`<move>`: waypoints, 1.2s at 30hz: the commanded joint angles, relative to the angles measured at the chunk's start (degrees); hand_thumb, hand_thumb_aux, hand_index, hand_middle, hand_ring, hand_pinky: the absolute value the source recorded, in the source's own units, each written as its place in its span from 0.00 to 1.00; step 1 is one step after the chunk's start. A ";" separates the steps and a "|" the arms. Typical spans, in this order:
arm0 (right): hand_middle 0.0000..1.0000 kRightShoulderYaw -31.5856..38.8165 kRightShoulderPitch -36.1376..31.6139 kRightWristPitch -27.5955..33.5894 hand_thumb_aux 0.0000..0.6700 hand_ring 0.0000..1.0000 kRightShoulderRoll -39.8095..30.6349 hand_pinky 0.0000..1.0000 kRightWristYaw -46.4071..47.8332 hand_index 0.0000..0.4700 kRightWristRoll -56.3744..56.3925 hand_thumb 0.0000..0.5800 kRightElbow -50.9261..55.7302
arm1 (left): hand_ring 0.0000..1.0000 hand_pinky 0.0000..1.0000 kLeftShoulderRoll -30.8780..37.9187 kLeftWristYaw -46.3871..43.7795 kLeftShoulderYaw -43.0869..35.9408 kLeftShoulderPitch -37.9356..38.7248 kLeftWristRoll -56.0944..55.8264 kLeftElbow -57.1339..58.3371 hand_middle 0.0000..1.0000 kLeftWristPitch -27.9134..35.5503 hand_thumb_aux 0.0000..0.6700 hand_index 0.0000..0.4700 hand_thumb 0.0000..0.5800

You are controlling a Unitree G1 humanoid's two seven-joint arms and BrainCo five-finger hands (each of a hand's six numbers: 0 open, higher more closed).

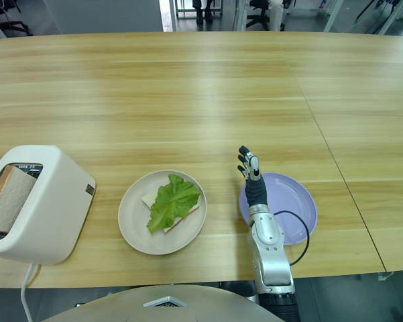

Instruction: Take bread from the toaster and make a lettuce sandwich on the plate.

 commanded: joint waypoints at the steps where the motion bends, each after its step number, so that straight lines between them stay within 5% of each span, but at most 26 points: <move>1: 0.00 0.01 -0.35 -0.08 0.00 0.00 0.08 0.00 -0.12 0.00 -0.28 0.00 0.97 | 0.00 0.00 -1.48 -1.67 -2.14 0.16 -0.92 0.03 0.00 -0.75 0.16 0.15 0.29; 4: 0.00 0.06 -0.29 -0.11 0.00 0.00 0.10 0.00 -0.28 0.00 -0.35 0.00 1.02 | 0.00 0.00 -2.29 -2.15 -2.84 -0.51 -2.05 0.10 0.00 -0.66 0.22 0.21 0.38; 5: 0.00 0.04 -0.25 -0.14 0.00 0.00 0.09 0.00 -0.31 0.00 -0.36 0.00 1.00 | 0.00 0.00 -2.47 -2.32 -3.05 -0.32 -2.00 0.14 0.00 -0.97 0.31 0.30 0.52; 14: 0.00 -0.12 -0.19 -0.22 0.00 0.00 0.04 0.00 -0.58 0.00 -0.40 0.00 1.12 | 0.00 0.00 -4.11 -2.84 -4.19 0.76 -2.30 0.90 0.00 -2.74 0.26 0.25 0.45; 18: 0.00 -0.05 -0.39 -0.25 0.00 0.00 0.00 0.00 -0.52 0.00 -0.46 0.00 1.41 | 0.00 0.00 -4.35 -2.80 -4.63 1.04 -2.96 1.47 0.00 -3.28 0.35 0.34 0.57; 20: 0.00 -0.03 -0.41 -0.20 0.00 0.00 -0.02 0.00 -0.53 0.00 -0.49 0.00 1.41 | 0.00 0.00 -4.81 -2.98 -5.03 1.11 -3.90 1.62 0.00 -3.34 0.32 0.31 0.53; 22: 0.00 -0.01 -0.38 -0.18 0.00 0.00 -0.03 0.00 -0.53 0.00 -0.51 0.00 1.39 | 0.00 0.00 -5.30 -3.27 -5.32 1.37 -4.76 1.63 0.00 -3.43 0.49 0.48 0.74; 26: 0.00 -0.14 -0.56 -0.20 0.00 0.00 -0.11 0.00 -0.50 0.00 -0.50 0.00 1.57 | 0.00 0.00 -5.67 -2.86 -5.15 1.71 -4.83 1.80 0.00 -3.72 0.60 0.59 0.84; 27: 0.00 -0.18 -0.63 -0.18 0.00 0.00 -0.12 0.00 -0.49 0.00 -0.48 0.00 1.62 | 0.00 0.00 -5.70 -2.74 -5.10 1.73 -4.86 1.86 0.00 -3.80 0.85 0.84 0.98; 29: 0.00 -0.19 -0.68 -0.17 0.00 0.00 -0.12 0.00 -0.49 0.00 -0.47 0.00 1.68 | 0.00 0.00 -5.77 -2.63 -5.05 1.68 -5.27 2.03 0.00 -3.92 0.85 0.84 0.98; 31: 0.00 -0.21 -0.74 -0.22 0.00 0.00 -0.10 0.00 -0.54 0.00 -0.48 0.00 1.87 | 0.00 0.00 -5.86 -2.65 -5.23 1.34 -6.21 2.42 0.00 -3.87 1.00 0.98 1.00; 36: 0.00 -0.13 -0.83 -0.40 0.00 0.00 -0.08 0.00 -0.55 0.00 -0.58 0.00 2.35 | 0.00 0.00 -5.80 -1.52 -5.15 0.51 -6.52 3.17 0.00 -4.10 1.00 0.98 1.00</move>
